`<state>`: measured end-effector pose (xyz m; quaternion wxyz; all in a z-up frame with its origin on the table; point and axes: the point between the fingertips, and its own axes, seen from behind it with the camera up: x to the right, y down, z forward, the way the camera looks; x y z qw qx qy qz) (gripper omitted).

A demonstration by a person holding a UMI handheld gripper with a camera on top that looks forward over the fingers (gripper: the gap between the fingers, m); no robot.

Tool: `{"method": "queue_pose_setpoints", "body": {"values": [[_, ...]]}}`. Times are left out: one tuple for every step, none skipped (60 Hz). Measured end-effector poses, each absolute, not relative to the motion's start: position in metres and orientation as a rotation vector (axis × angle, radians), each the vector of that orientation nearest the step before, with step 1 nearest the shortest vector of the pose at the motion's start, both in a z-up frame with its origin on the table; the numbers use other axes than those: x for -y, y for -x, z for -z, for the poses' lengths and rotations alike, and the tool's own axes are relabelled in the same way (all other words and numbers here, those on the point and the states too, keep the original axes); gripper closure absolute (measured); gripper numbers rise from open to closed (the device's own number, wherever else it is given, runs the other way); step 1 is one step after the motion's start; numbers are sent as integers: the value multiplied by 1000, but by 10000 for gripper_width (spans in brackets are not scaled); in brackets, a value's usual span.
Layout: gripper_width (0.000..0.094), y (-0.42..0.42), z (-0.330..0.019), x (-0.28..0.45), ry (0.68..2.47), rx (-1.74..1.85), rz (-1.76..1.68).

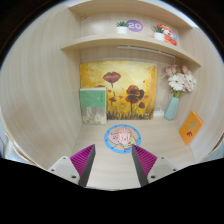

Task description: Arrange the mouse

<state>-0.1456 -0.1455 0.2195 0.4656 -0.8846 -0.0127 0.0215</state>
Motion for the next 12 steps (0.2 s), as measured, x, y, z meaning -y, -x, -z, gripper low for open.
{"method": "queue_pose_setpoints", "body": {"values": [[217,145,-219,146,2171,31,-51],[214,144,-220,146,2170,31,-49],[216,144,-220,147,2170,30,-47],[216,143,-220,148,2170,30,-44],[216,142,-220,149,2170,31,-42],[216,141,-221,149,2170,32,-39],[216,141,-221,150,2169,32,-38],[214,140,-221,151,2169,32,-38],[213,140,-222,151,2169,31,-38],[214,139,-221,152,2168,30,-39],[214,139,-221,153,2167,30,-40],[216,139,-222,154,2166,29,-41]]}}
